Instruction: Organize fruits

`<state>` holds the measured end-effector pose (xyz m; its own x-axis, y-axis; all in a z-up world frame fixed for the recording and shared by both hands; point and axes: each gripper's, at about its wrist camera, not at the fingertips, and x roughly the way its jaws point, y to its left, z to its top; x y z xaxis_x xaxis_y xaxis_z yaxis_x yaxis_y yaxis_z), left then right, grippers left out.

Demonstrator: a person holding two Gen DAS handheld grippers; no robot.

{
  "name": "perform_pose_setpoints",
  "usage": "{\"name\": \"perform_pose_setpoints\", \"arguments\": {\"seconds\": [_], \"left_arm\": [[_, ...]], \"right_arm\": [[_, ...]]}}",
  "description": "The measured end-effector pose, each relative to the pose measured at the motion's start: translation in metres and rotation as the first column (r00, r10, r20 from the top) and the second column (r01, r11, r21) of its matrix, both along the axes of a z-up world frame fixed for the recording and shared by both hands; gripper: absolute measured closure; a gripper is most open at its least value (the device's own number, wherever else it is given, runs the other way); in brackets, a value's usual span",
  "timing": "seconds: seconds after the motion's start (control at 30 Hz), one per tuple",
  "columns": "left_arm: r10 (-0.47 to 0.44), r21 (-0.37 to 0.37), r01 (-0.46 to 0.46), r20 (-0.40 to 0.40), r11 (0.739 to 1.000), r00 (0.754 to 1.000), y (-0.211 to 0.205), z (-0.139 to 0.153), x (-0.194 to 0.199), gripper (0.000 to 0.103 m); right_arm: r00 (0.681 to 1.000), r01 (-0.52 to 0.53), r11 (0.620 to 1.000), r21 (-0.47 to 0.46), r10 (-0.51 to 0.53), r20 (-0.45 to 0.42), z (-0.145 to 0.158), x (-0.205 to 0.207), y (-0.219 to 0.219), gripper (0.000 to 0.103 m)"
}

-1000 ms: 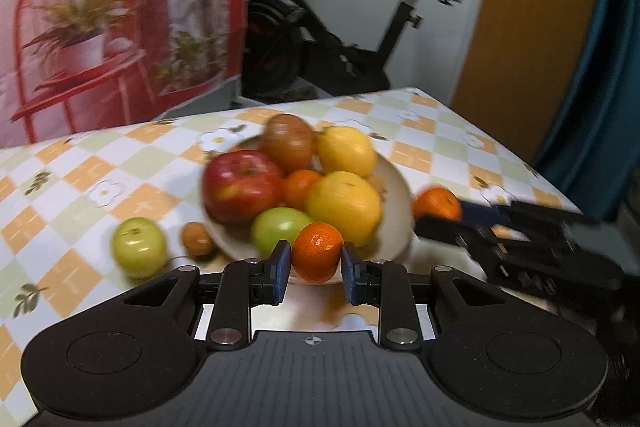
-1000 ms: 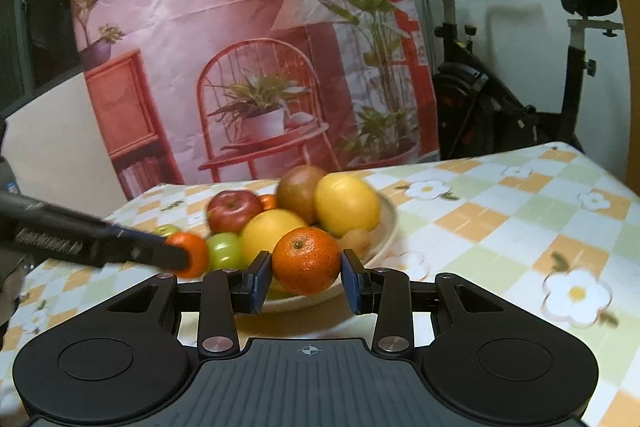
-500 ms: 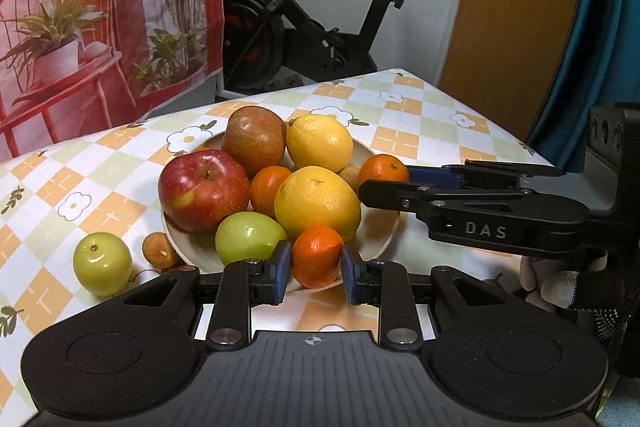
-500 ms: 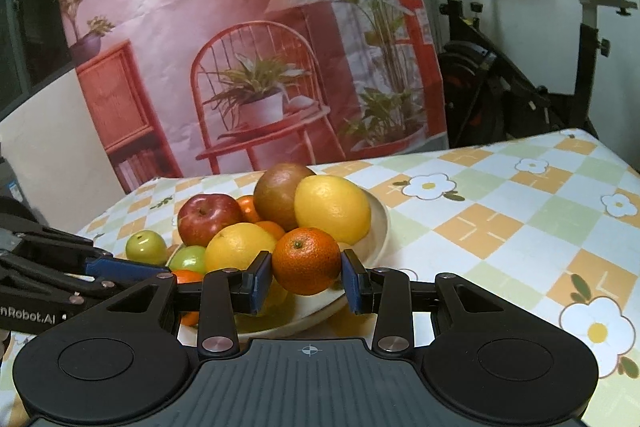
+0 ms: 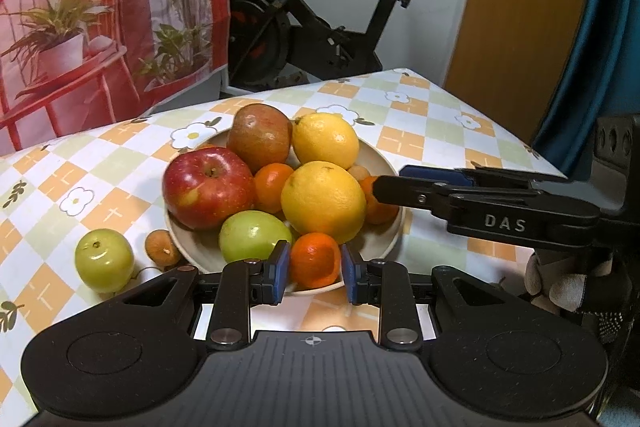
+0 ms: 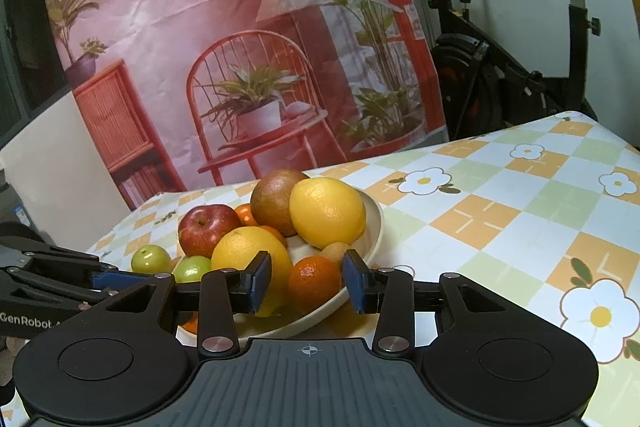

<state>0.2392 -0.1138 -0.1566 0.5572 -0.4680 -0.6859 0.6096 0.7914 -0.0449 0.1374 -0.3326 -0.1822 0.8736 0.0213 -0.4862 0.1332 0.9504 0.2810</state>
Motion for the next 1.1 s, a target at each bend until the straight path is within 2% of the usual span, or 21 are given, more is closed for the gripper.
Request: {"name": "perform_pose_setpoints", "arguments": {"seconds": [0.3, 0.53, 0.7, 0.8, 0.83, 1.03, 1.1], "left_arm": [[0.127, -0.056, -0.126, 0.021, 0.990, 0.992, 0.034, 0.018, 0.002, 0.073], [0.274, -0.073, -0.271, 0.048, 0.960, 0.960, 0.088, 0.045, 0.023, 0.073], [0.351, -0.070, -0.347, 0.043, 0.935, 0.936, 0.119, 0.052, 0.038, 0.073], [0.353, -0.065, -0.350, 0.037, 0.934, 0.935, 0.125, 0.050, 0.043, 0.068], [0.347, -0.063, -0.344, 0.034, 0.937, 0.937, 0.126, 0.049, 0.043, 0.062], [0.285, -0.056, -0.284, 0.017, 0.957, 0.958, 0.120, 0.034, 0.046, 0.061], [0.255, -0.048, -0.254, 0.008, 0.966, 0.967, 0.114, 0.027, 0.050, 0.055]], "right_arm": [[1.000, 0.010, 1.000, 0.013, -0.010, 0.019, 0.000, -0.004, -0.001, 0.065], [0.999, 0.032, 0.999, 0.016, -0.033, 0.033, 0.001, -0.007, -0.002, 0.065], [0.999, 0.033, 0.999, -0.005, -0.033, 0.018, 0.002, -0.006, 0.000, 0.065], [0.999, 0.049, 0.999, -0.007, -0.049, 0.008, 0.002, -0.005, 0.000, 0.065], [0.998, 0.059, 0.998, -0.009, -0.059, 0.001, 0.003, -0.004, 0.000, 0.065], [0.994, 0.104, 0.995, 0.009, -0.104, -0.034, 0.009, -0.006, 0.002, 0.065], [0.993, 0.109, 0.994, 0.018, -0.108, -0.049, 0.011, -0.008, 0.004, 0.065]]}}
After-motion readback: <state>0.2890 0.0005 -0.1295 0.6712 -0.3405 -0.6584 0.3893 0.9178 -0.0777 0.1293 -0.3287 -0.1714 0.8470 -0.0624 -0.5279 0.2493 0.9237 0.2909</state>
